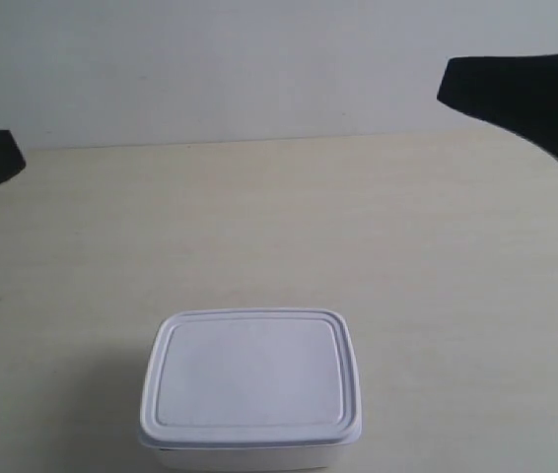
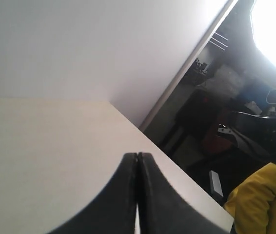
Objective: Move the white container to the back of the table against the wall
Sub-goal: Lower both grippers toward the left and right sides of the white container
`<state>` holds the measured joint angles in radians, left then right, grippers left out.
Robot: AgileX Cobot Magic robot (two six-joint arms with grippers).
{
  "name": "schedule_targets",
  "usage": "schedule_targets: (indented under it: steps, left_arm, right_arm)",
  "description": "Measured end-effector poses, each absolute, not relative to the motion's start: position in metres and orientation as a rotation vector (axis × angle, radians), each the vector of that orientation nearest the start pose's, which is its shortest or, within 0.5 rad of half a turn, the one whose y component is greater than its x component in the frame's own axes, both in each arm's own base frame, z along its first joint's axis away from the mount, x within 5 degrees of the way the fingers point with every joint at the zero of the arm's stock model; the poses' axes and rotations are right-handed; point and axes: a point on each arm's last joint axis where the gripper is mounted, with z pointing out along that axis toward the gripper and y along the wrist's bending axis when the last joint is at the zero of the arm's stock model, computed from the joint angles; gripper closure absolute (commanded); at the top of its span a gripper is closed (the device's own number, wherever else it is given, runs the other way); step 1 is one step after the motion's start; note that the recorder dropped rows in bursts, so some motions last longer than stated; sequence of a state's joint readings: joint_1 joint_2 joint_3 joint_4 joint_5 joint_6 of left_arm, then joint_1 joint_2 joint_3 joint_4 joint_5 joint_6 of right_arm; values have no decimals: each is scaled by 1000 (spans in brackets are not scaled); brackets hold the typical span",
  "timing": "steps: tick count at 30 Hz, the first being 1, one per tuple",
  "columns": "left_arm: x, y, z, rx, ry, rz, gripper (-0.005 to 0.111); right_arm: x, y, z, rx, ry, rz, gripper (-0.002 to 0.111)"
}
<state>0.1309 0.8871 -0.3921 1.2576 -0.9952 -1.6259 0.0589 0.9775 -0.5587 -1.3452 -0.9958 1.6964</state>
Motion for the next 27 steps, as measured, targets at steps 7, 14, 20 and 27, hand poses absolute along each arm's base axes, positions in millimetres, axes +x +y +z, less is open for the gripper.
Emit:
schedule_targets:
  steps: [7, 14, 20, 27]
  left_arm:
    - [176, -80, 309, 199, 1732, -1016, 107]
    - [189, -120, 314, 173, 1880, -775, 107]
    - [204, -141, 296, 131, 2002, -568, 107]
    - [215, -152, 273, 213, 2073, -500, 107]
  right_arm:
    - [175, 105, 335, -449, 1673, 1111, 108]
    - [181, 112, 336, -420, 1759, 934, 108]
    - [187, 108, 330, -400, 1805, 810, 108]
    - [181, 114, 329, -500, 1804, 869, 108]
